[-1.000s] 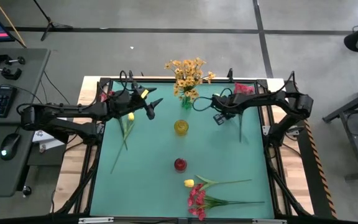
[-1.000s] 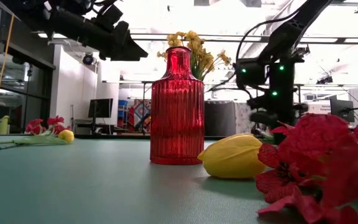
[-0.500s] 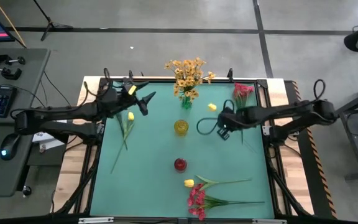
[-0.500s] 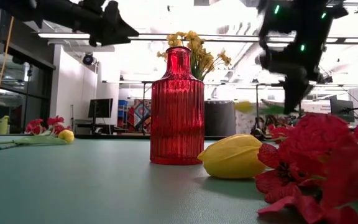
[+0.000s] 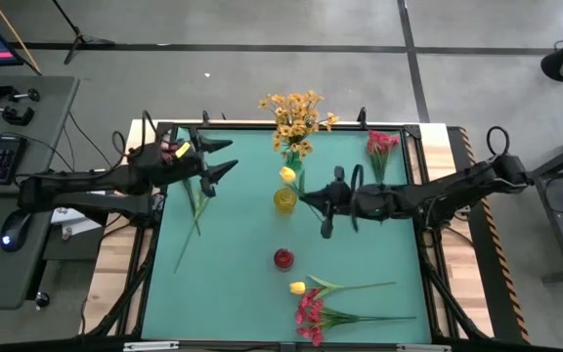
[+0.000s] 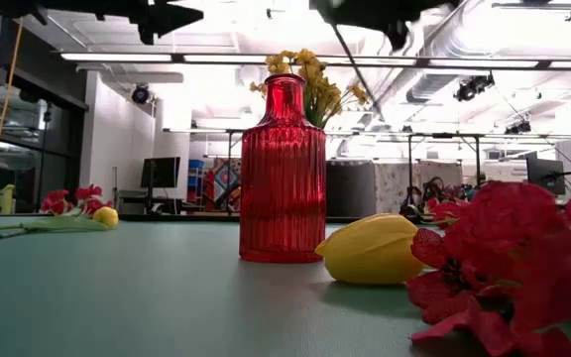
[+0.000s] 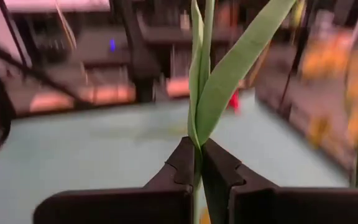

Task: Sort flowers into vase by color
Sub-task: Put the right yellow flower into the red vase

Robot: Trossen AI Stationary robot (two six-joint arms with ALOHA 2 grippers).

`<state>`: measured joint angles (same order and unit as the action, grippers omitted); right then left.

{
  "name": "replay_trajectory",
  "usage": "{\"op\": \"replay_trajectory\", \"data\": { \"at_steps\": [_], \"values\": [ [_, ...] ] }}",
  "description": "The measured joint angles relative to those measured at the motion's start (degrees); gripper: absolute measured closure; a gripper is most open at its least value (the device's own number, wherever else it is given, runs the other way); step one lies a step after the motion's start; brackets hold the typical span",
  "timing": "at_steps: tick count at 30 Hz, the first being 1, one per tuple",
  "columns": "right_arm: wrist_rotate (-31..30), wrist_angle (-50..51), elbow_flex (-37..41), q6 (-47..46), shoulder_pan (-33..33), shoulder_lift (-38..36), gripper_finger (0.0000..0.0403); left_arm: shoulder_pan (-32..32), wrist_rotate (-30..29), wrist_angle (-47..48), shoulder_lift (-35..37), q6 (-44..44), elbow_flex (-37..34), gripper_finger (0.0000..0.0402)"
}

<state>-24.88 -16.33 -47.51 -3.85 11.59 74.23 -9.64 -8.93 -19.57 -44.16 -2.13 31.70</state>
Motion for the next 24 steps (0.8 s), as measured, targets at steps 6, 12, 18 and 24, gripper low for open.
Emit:
{"op": "replay_trajectory", "data": {
  "at_steps": [6, 12, 18, 24],
  "values": [
    [6.7, -17.58, 0.0, 5.16, -0.34, 2.04, 0.0403, 1.2, 0.0, 0.33, 0.13, -1.03, 0.0, 0.0141],
    [13.65, -27.79, 0.0, 2.65, 1.91, 5.26, 0.0403, 1.22, -0.13, 0.37, 0.13, -1.04, 0.0, 0.0141],
    [14.2, -35.65, 0.0, 2.79, 4.36, 11.26, 0.0403, 1.2, -0.15, 0.35, 0.11, -1.03, 0.0, 0.0141],
    [14.5, -38.05, 0.0, 2.51, 4.71, 12.57, 0.0403, 1.2, -0.16, 0.37, 0.08, -1.07, 0.0, 0.0141]
  ]
}}
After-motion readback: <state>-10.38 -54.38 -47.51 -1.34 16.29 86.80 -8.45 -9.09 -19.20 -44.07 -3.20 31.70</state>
